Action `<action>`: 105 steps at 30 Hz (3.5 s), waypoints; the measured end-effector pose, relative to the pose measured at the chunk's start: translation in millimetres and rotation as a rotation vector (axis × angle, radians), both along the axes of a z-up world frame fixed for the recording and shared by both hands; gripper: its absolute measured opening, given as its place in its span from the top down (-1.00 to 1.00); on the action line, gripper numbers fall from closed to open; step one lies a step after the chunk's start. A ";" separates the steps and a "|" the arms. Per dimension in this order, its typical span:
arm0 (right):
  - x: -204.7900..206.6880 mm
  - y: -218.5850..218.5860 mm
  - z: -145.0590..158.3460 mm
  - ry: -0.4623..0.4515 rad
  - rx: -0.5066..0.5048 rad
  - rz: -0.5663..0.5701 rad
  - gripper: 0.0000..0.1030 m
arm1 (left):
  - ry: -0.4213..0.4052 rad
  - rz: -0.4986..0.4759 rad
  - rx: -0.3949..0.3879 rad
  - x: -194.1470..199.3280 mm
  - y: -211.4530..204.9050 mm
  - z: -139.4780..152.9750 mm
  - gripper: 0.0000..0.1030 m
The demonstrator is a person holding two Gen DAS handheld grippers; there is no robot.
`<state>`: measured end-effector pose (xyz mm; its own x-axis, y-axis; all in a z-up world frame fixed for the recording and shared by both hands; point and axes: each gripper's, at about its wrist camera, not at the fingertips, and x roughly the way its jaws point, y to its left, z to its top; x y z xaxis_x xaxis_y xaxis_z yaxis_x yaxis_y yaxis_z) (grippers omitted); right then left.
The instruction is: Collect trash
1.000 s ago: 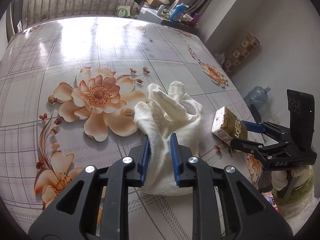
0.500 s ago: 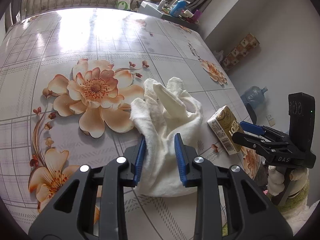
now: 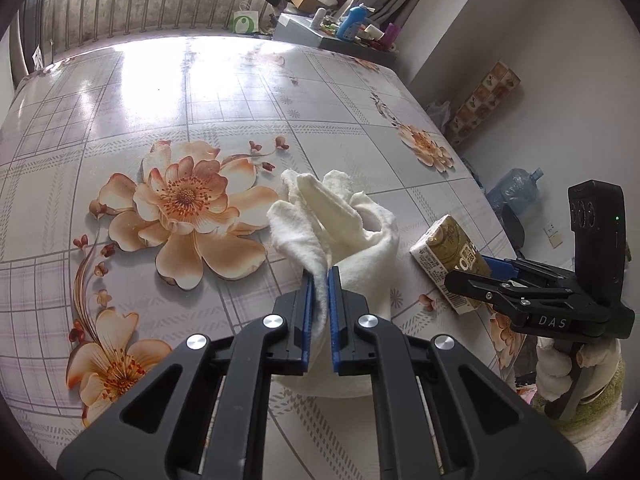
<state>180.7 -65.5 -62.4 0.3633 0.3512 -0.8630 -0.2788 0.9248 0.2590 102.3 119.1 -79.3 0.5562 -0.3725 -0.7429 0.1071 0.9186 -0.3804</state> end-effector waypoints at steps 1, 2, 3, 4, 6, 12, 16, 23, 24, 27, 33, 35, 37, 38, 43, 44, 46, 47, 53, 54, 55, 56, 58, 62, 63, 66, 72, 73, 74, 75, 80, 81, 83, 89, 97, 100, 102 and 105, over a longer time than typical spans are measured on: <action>-0.9 -0.2 0.4 -0.002 -0.004 -0.003 -0.11 | -0.008 -0.002 -0.003 -1.2 -0.9 1.9 0.90; -2.0 -1.8 0.9 -0.002 -0.005 -0.005 -0.10 | -0.015 -0.003 -0.005 -1.8 -1.7 3.6 0.90; -3.1 -2.8 1.2 -0.001 -0.003 -0.011 -0.10 | -0.020 -0.003 -0.006 -2.1 -2.3 5.0 0.90; -4.4 -4.2 1.5 -0.001 0.000 -0.019 -0.10 | -0.023 -0.004 -0.007 -2.3 -3.0 6.0 0.90; -7.1 -8.3 2.7 -0.003 0.016 -0.034 -0.09 | -0.028 -0.007 -0.008 -2.0 -3.6 8.3 0.91; -11.4 -30.3 11.1 -0.012 0.057 -0.096 -0.08 | -0.062 -0.011 -0.017 -1.0 -7.4 20.6 0.91; -15.0 -46.4 18.4 -0.021 0.094 -0.139 -0.08 | -0.103 -0.036 -0.043 0.2 -11.9 32.2 0.91; -19.3 -75.8 32.9 -0.051 0.167 -0.203 -0.07 | -0.174 -0.071 -0.044 9.1 -27.0 56.7 0.91; -20.3 -79.5 35.4 -0.057 0.179 -0.213 -0.07 | -0.183 -0.073 -0.043 11.3 -29.1 60.1 0.91; -26.3 -93.3 40.8 -0.071 0.219 -0.244 -0.07 | -0.211 -0.082 -0.040 15.7 -34.8 70.3 0.91; -35.5 -113.6 52.0 -0.096 0.294 -0.297 -0.07 | -0.259 -0.113 -0.042 21.9 -48.7 89.4 0.91; -37.3 -120.3 55.9 -0.109 0.319 -0.314 -0.07 | -0.277 -0.131 -0.043 21.8 -54.5 95.8 0.91; -40.1 -126.1 57.6 -0.117 0.334 -0.332 -0.07 | -0.296 -0.148 -0.046 21.7 -60.8 102.3 0.91; -41.0 -128.8 58.2 -0.121 0.340 -0.341 -0.07 | -0.305 -0.157 -0.048 22.2 -63.4 104.5 0.91; -48.1 -142.7 59.0 -0.128 0.376 -0.386 -0.07 | -0.332 -0.198 -0.060 25.4 -79.5 113.0 0.91; -48.8 -144.8 59.0 -0.129 0.381 -0.396 -0.07 | -0.336 -0.208 -0.061 26.8 -83.2 114.2 0.91; -52.3 -149.7 59.2 -0.135 0.389 -0.418 -0.07 | -0.341 -0.229 -0.061 30.0 -90.7 117.1 0.91; -53.6 -153.1 59.7 -0.140 0.392 -0.429 -0.07 | -0.343 -0.240 -0.060 32.0 -94.9 119.1 0.91; -64.8 -183.7 62.0 -0.176 0.424 -0.512 -0.07 | -0.344 -0.294 -0.056 44.0 -120.6 125.3 0.91; -68.1 -189.8 62.3 -0.182 0.427 -0.529 -0.07 | -0.344 -0.302 -0.056 46.4 -125.5 126.5 0.91; -70.9 -196.6 62.2 -0.190 0.429 -0.548 -0.07 | -0.343 -0.310 -0.056 48.3 -130.7 127.9 0.91; -74.0 -203.6 62.0 -0.196 0.433 -0.568 -0.07 | -0.343 -0.319 -0.056 50.1 -136.7 129.6 0.91; -79.9 -220.1 62.2 -0.212 0.442 -0.614 -0.07 | -0.343 -0.343 -0.058 54.7 -149.7 132.2 0.91; -95.8 -257.8 61.8 -0.253 0.446 -0.732 -0.07 | -0.340 -0.401 -0.067 61.2 -181.1 137.0 0.91; -102.4 -268.3 59.7 -0.262 0.448 -0.768 -0.07 | -0.337 -0.417 -0.070 63.4 -189.6 137.3 0.91; -118.8 -297.2 52.3 -0.279 0.447 -0.868 -0.07 | -0.331 -0.474 -0.068 68.9 -219.9 137.6 0.91; -143.9 -351.4 27.3 -0.280 0.460 -1.035 -0.07 | -0.291 -0.608 -0.054 83.3 -297.2 128.9 0.91; -147.0 -359.8 21.5 -0.274 0.461 -1.059 -0.07 | -0.279 -0.632 -0.051 86.3 -312.0 125.8 0.91; -149.9 -368.6 15.0 -0.267 0.464 -1.086 -0.07 | -0.263 -0.654 -0.048 89.7 -327.0 122.4 0.91; -152.4 -377.4 7.7 -0.261 0.469 -1.115 -0.07 | -0.247 -0.674 -0.046 92.9 -341.8 118.2 0.91; -155.7 -414.6 -30.8 -0.212 0.502 -1.227 -0.07 | -0.175 -0.766 0.001 106.1 -419.5 89.8 0.91; -154.6 -421.8 -39.6 -0.200 0.513 -1.242 -0.07 | -0.161 -0.782 0.016 109.2 -434.7 83.0 0.91; -150.4 -434.6 -55.6 -0.182 0.539 -1.268 -0.07 | -0.125 -0.813 0.039 116.0 -463.2 67.7 0.91; -127.9 -476.2 -103.7 -0.129 0.584 -1.332 -0.07 | -0.060 -0.875 0.113 138.4 -539.3 24.3 0.91; -85.5 -520.4 -145.0 -0.106 0.581 -1.364 -0.10 | 0.044 -0.898 0.134 182.6 -620.7 -26.5 0.73; -62.1 -536.7 -177.2 -0.036 0.567 -1.372 -0.34 | 0.085 -0.873 0.154 201.4 -642.4 -52.9 -0.08; -51.0 -542.0 -200.8 0.079 0.505 -1.384 -0.40 | 0.101 -0.840 0.205 208.6 -647.4 -66.9 -0.08; -58.7 -539.7 -208.3 0.083 0.508 -1.400 -0.40 | 0.125 -0.810 0.174 214.8 -632.4 -63.5 -0.08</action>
<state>122.0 -605.2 -270.6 0.6079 0.0296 -0.7934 0.7681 0.2311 0.5972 317.2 -513.3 -142.8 0.0756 -0.4954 -0.8654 0.7259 0.6224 -0.2928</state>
